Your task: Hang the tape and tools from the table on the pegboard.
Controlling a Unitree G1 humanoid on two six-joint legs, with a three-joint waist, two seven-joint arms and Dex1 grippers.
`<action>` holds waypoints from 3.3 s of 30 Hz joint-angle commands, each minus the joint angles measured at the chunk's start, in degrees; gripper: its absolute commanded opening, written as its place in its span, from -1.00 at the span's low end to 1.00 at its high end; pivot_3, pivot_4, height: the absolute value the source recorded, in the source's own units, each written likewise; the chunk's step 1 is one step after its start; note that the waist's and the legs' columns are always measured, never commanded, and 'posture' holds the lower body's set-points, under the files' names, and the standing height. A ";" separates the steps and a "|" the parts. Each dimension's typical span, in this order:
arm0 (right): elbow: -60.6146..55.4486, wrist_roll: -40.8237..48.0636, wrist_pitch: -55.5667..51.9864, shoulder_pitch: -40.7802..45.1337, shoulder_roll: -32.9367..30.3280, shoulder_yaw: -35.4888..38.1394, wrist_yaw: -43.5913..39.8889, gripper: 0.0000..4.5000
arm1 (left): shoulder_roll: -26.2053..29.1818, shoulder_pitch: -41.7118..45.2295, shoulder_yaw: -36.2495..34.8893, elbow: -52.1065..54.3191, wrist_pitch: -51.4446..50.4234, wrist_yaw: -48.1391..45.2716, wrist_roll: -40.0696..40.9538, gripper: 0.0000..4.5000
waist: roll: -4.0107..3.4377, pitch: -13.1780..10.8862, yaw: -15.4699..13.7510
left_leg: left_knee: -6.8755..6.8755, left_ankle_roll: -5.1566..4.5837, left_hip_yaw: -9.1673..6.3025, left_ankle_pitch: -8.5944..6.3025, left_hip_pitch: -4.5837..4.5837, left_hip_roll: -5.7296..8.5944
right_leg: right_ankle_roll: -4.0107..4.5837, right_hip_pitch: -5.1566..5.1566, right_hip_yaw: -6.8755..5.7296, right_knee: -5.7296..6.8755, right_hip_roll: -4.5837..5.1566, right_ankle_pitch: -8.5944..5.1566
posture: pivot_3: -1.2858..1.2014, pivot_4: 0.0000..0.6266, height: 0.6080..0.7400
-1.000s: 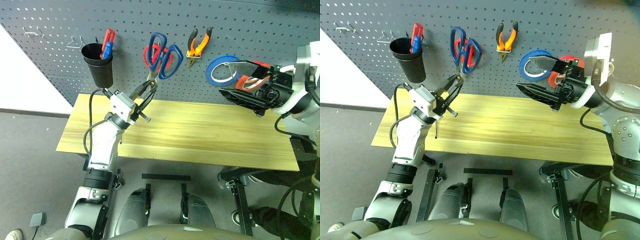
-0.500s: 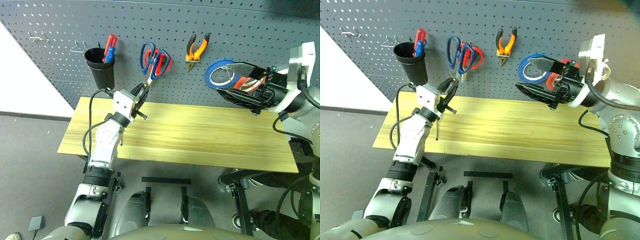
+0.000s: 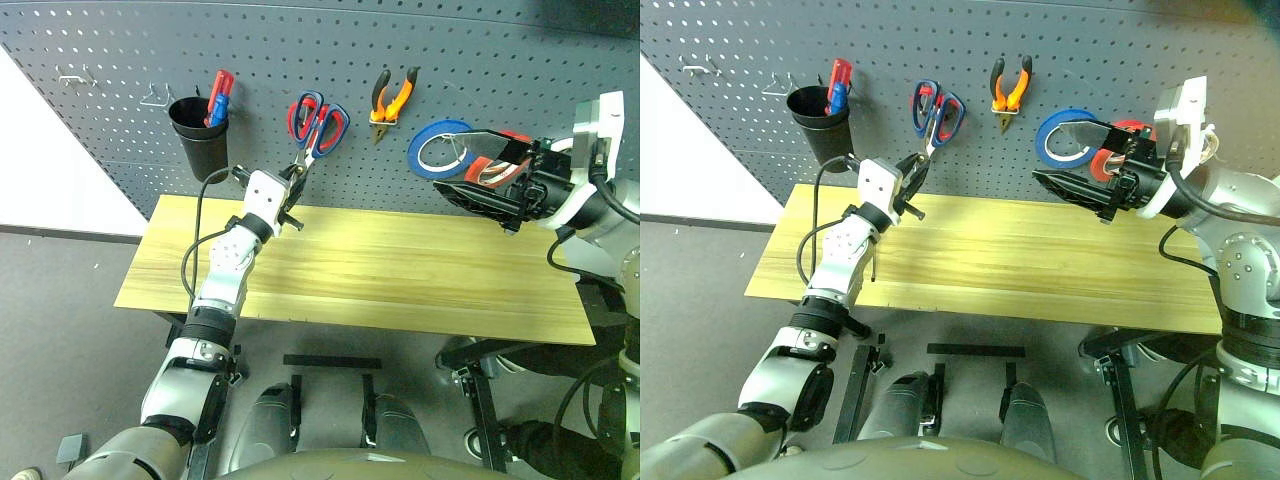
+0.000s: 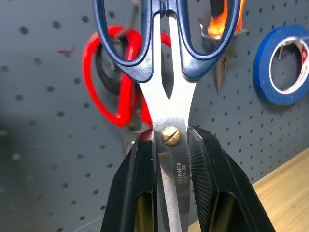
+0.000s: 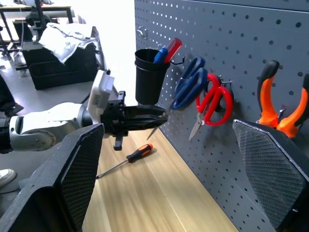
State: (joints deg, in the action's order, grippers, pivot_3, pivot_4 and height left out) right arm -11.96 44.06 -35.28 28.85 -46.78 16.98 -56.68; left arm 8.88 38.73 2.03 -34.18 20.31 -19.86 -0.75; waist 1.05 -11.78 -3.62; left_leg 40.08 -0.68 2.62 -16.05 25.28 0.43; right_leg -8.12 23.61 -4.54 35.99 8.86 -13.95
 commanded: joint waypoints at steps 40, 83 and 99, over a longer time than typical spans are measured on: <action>4.98 -11.36 -1.90 3.51 6.78 -19.49 6.87 1.00 | 7.70 2.52 -4.32 6.35 -51.93 11.36 0.78 0.98 | 0.07 0.73 -0.14 | -0.06 -0.02 -0.17 -0.01 -0.70 -0.03 | 0.01 -0.64 0.01 0.09 -0.07 -0.01 | 0.18 -0.32 0.81; 19.72 -26.49 3.33 10.19 14.46 -25.55 2.24 1.00 | 4.01 19.08 -11.06 -24.70 -50.71 20.90 3.68 0.12 | 0.03 -7.84 0.12 | -0.11 -0.01 0.00 0.00 0.15 -0.06 | 0.02 0.46 -0.06 0.25 0.02 -0.02 | 0.15 0.18 0.81; 12.83 -22.58 0.55 8.55 9.01 -19.99 -1.66 1.00 | 6.71 9.26 -4.37 -1.88 -53.19 4.78 4.57 -0.72 | 0.01 -7.71 0.05 | -0.16 0.04 0.05 0.01 0.23 -0.06 | 0.01 0.48 -0.08 0.15 0.02 -0.01 | 0.14 -0.22 0.81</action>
State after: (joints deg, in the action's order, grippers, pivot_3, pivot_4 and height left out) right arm 4.98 19.09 -34.00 37.79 -36.48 -5.94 -57.27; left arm 15.12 49.35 -3.12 -43.26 -33.44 -11.45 2.36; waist 1.06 -19.49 -3.58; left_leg 39.91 -0.63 2.67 -16.03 25.55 0.37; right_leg -8.11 24.13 -4.63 36.13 8.89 -13.96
